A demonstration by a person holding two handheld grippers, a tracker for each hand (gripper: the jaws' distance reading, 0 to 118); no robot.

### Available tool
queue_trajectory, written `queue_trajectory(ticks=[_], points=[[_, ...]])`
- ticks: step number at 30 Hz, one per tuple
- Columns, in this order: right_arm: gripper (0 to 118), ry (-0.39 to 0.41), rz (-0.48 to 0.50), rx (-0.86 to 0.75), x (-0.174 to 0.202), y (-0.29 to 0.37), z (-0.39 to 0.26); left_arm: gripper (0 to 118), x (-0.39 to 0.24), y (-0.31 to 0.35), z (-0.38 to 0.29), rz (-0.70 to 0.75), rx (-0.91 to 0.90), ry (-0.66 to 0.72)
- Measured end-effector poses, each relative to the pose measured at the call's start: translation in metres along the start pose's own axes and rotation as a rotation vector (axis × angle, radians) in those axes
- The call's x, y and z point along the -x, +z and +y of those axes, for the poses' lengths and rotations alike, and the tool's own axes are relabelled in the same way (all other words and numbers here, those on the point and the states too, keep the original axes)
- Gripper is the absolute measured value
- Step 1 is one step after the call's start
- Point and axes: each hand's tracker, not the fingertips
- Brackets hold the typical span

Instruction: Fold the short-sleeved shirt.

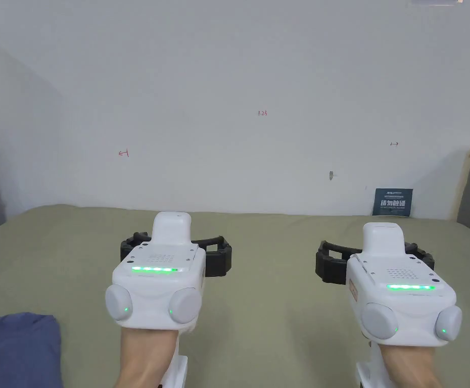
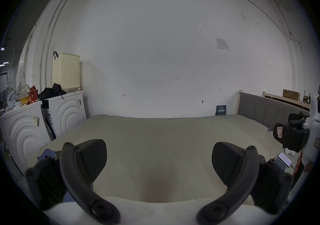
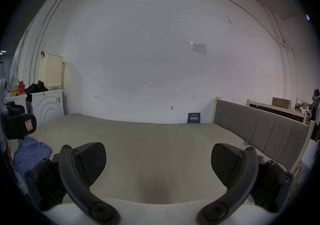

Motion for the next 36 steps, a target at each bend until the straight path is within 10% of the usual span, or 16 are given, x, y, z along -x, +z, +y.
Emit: queue_trajectory(ticks=[36], points=[[118,0.01,-0.002,-0.008,0.0012,0.0013,-0.0014,118,0.0023,0.0023,-0.0002,0.002,-0.002,0.005]])
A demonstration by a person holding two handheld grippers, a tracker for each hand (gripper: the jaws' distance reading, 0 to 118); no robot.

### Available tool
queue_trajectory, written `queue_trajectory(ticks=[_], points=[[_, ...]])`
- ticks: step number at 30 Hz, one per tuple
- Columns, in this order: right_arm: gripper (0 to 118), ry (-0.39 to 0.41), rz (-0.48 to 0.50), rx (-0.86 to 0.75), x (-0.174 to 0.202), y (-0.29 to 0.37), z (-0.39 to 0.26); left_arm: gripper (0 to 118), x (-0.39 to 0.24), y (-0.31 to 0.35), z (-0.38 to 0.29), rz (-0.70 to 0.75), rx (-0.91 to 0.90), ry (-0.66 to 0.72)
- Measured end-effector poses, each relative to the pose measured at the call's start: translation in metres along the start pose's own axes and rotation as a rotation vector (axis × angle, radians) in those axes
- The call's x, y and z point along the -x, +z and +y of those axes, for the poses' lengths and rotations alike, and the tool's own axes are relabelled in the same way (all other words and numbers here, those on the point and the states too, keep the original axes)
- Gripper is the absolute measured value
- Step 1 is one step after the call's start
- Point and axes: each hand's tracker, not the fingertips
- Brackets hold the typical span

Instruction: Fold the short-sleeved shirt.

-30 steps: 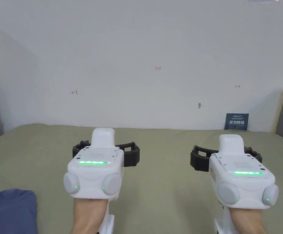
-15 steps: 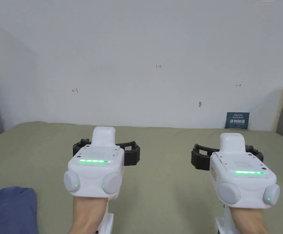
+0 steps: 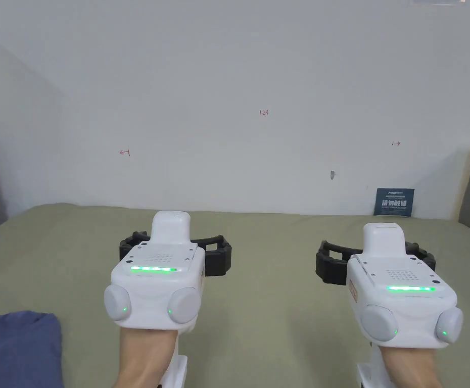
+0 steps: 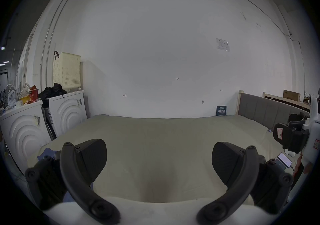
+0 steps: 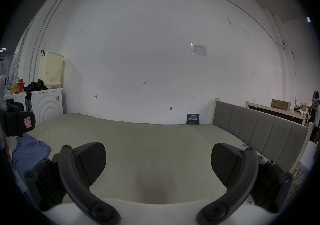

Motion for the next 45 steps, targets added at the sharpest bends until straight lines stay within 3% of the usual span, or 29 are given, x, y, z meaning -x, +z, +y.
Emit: queue_trajectory(ticks=[37,41,42,43,44,45], points=[[118,0.0,0.001,0.005,0.0014,0.0,0.0008,118,0.0047,-0.0003,-0.0002,0.001,0.005,0.002],[117,0.005,0.003,0.013,0.0021,-0.0001,-0.0001,106,0.0045,-0.0006,-0.0003,-0.003,0.012,0.003],[115,0.005,0.001,0.016,0.0022,0.0004,0.0003,96,0.0045,-0.0003,-0.0003,-0.009,0.014,0.003],[107,0.003,-0.001,0.02,0.0019,0.0016,0.0009,75,0.0043,0.0,-0.0004,-0.006,0.015,-0.001],[70,0.003,-0.002,0.02,0.0012,0.0028,0.0014,23,0.0042,-0.0003,-0.0006,0.008,0.016,-0.008],[22,0.006,-0.003,0.024,0.0004,0.0026,0.0015,2,0.0044,-0.0019,-0.001,0.013,0.02,-0.01]])
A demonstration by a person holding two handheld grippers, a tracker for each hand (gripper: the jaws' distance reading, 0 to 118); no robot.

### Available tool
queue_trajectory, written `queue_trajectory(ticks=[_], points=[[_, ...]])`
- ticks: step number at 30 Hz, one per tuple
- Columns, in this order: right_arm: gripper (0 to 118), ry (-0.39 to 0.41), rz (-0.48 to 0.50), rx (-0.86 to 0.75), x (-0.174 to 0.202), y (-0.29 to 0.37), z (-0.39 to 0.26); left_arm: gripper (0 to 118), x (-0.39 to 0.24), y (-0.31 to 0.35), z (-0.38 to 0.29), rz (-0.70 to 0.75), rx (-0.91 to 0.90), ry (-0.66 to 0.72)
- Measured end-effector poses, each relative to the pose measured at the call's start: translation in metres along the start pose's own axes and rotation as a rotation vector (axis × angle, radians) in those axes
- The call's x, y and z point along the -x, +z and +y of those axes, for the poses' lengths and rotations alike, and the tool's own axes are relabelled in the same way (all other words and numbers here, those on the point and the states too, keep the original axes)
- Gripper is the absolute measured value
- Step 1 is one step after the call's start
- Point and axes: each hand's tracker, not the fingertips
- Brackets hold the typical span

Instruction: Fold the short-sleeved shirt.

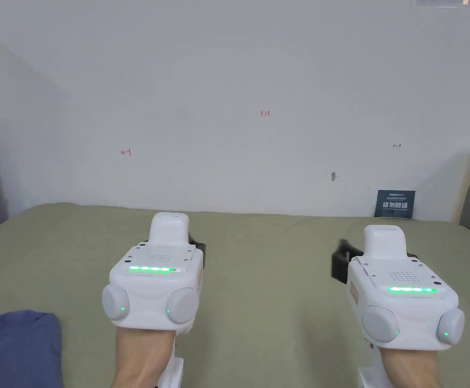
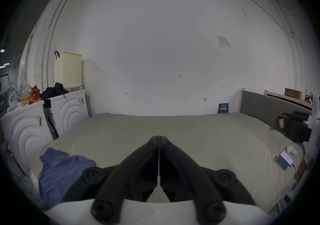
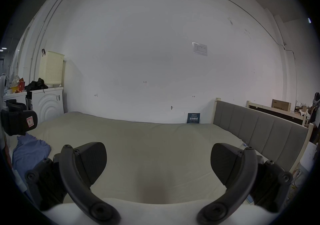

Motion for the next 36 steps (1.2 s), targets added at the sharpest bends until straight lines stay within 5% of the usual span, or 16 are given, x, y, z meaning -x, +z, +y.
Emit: queue_trajectory(ticks=[1,19,26,36], points=[[1,0.005,-0.019,0.015,-0.001,-0.003,0.0,1,0.001,0.0,0.001,0.014,0.005,0.004],[1,0.024,0.008,0.014,0.025,-0.004,0.001,1,0.027,0.0,0.004,0.019,0.019,0.003],[1,0.025,0.145,0.012,0.096,-0.022,0.005,1,0.095,0.007,-0.005,0.16,0.033,0.028],[1,0.021,0.48,0.019,0.263,-0.026,0.002,1,0.243,0.064,-0.02,0.483,0.084,0.063]])
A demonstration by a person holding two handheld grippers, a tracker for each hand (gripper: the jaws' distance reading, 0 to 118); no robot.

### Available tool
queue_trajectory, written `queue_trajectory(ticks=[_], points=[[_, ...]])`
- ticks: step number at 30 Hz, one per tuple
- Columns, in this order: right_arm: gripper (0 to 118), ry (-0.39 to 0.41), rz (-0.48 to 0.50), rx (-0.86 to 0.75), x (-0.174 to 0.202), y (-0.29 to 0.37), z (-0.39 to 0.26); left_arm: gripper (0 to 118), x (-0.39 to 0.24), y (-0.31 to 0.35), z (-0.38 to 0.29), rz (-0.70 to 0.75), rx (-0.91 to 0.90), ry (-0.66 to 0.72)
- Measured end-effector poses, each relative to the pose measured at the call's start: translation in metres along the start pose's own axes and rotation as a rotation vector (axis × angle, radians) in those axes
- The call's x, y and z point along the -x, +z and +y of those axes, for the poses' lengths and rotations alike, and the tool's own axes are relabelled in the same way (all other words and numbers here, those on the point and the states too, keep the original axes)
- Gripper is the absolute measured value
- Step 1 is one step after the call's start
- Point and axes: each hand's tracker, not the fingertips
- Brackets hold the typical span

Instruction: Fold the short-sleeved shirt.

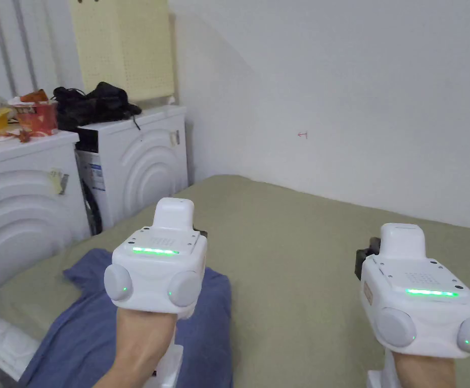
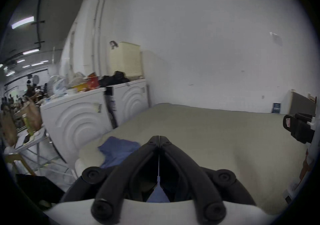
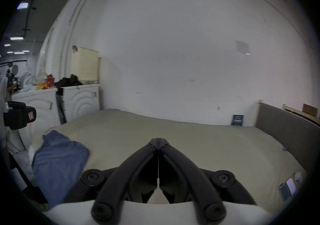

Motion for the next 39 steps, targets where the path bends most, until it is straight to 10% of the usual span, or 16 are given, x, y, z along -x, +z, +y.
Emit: queue_trajectory(ticks=[13,26,39], points=[[1,-0.006,0.223,0.038,0.113,-0.038,-0.008,1,0.11,0.005,-0.023,0.213,0.038,0.002],[1,0.043,0.227,0.081,0.137,-0.061,-0.03,1,0.11,-0.043,-0.052,0.179,0.129,0.044],[1,0.091,0.214,0.226,0.134,-0.113,-0.1,1,0.087,-0.223,-0.134,-0.078,0.683,0.151]])
